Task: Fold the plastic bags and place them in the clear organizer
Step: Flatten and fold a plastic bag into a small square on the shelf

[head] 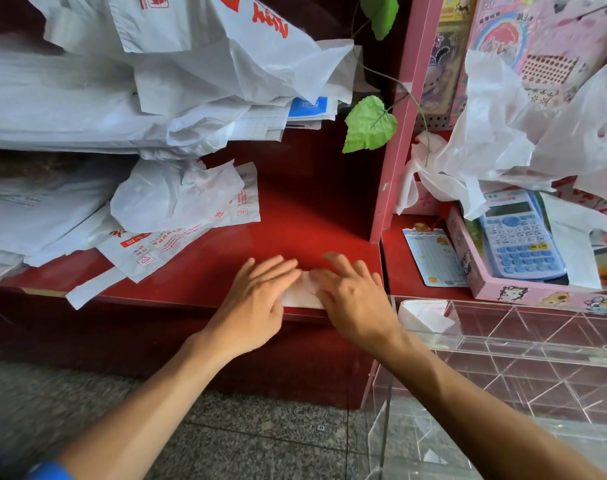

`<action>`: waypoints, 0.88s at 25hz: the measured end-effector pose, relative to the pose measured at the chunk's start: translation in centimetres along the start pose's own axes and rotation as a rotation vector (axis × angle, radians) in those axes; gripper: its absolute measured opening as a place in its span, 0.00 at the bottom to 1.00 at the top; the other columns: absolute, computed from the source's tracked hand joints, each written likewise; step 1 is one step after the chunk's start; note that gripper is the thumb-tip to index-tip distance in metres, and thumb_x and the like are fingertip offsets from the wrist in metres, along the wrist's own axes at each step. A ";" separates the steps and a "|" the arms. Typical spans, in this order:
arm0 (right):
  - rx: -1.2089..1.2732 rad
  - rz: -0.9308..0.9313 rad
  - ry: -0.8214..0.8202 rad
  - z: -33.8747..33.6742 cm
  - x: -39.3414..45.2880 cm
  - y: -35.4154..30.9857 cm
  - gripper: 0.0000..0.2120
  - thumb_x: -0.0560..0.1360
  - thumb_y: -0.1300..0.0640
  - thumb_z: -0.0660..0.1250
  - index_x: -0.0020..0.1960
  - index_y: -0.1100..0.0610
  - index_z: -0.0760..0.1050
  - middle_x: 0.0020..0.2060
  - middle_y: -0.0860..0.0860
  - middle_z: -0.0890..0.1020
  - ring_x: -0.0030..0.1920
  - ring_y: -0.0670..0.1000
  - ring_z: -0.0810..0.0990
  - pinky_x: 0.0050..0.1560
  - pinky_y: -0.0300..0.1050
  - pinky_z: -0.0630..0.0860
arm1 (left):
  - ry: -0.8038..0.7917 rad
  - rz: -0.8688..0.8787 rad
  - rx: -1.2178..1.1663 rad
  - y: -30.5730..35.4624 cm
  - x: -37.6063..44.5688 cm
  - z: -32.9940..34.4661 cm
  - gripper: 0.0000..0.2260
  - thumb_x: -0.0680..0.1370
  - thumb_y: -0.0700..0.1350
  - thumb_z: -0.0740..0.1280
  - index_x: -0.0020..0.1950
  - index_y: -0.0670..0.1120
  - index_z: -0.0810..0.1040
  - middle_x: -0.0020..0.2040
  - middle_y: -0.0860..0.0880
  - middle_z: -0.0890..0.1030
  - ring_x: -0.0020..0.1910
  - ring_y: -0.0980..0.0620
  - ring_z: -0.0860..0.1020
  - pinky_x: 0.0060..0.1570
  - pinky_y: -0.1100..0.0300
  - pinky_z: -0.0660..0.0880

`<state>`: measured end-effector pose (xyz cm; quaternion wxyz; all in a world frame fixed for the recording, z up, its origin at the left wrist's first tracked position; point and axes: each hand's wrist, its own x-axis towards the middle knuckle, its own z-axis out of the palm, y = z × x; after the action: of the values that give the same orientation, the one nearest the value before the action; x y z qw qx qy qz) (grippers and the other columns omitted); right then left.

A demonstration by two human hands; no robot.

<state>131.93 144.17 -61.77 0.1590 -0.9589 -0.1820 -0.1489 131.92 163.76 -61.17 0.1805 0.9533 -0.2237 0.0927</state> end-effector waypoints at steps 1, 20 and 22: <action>-0.075 -0.079 -0.039 0.0 -0.5 0.1 0.20 0.78 0.43 0.58 0.66 0.49 0.75 0.68 0.48 0.74 0.57 0.58 0.74 0.51 0.57 0.72 | -0.135 0.017 -0.033 0.5 -0.1 -0.1 0.29 0.78 0.40 0.62 0.79 0.49 0.60 0.79 0.56 0.58 0.78 0.58 0.53 0.78 0.53 0.46; 0.697 0.426 0.037 -11.0 -8.3 10.4 0.08 0.77 0.66 0.68 0.51 0.56 0.80 0.35 0.46 0.83 0.31 0.41 0.79 0.33 0.36 0.74 | 0.127 0.100 -0.307 11.9 3.0 2.6 0.32 0.71 0.42 0.74 0.73 0.50 0.67 0.53 0.57 0.78 0.56 0.59 0.67 0.58 0.79 0.56; 0.535 0.397 0.009 -11.0 -9.1 11.3 0.09 0.76 0.65 0.68 0.48 0.52 0.79 0.36 0.44 0.82 0.33 0.40 0.80 0.34 0.35 0.75 | 0.106 0.117 -0.299 12.4 3.2 3.1 0.32 0.71 0.42 0.74 0.73 0.50 0.66 0.56 0.57 0.78 0.56 0.61 0.65 0.59 0.79 0.54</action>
<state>125.82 127.50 -57.74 0.4319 -0.8992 -0.0237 -0.0660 129.38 150.97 -59.42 0.3261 0.8950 -0.2802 0.1190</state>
